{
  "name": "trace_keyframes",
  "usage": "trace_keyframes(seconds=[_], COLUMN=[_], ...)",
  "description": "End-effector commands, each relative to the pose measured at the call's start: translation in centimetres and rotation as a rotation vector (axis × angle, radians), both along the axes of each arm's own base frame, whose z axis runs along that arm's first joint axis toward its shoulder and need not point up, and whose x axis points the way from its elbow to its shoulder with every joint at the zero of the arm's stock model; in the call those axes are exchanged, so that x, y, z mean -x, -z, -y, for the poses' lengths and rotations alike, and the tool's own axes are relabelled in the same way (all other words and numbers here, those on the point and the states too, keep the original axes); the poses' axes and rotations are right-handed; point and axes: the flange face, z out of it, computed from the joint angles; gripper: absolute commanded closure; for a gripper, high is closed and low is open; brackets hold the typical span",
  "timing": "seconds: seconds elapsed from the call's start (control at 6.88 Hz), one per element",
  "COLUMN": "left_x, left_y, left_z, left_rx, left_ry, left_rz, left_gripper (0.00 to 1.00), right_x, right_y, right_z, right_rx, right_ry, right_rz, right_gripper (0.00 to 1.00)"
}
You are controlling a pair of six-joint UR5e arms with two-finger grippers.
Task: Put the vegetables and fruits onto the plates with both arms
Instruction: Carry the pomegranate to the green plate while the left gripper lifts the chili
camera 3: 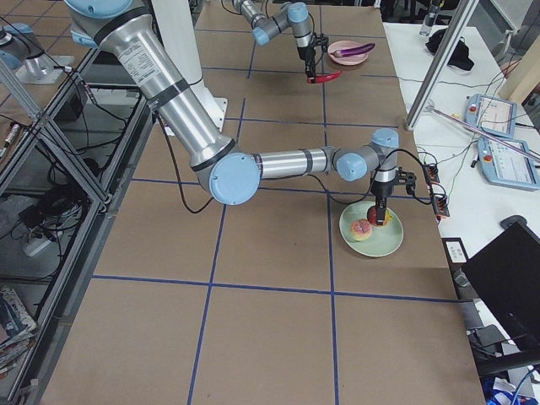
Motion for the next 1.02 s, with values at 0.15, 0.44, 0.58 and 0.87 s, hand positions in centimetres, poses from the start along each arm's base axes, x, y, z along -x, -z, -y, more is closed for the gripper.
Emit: trace_keyframes(seconds=[0.15, 0.44, 0.58, 0.87], left_x=[13.2, 22.5, 25.1, 25.4], left_y=[-9.8, -19.6, -24.4, -30.4], left_z=[9.6, 14.7, 16.3, 17.1], left_rx=[0.075, 0.125, 0.186, 0.176], left_ry=[0.030, -0.057, -0.085, -0.126], left_rz=[0.105, 0.195, 0.218, 0.245], left_gripper=[1.00, 1.00, 1.00, 0.96], right_x=[-2.3, -4.6, -5.3, -4.2], right_y=[4.0, 7.8, 8.4, 11.7], right_z=[-0.4, -4.8, -6.6, -8.0], right_rx=[-0.017, -0.057, -0.076, -0.073], right_ry=[0.027, 0.068, 0.068, 0.032], right_rz=[0.175, 0.315, 0.328, 0.382], right_gripper=[0.00, 0.00, 0.00, 0.00])
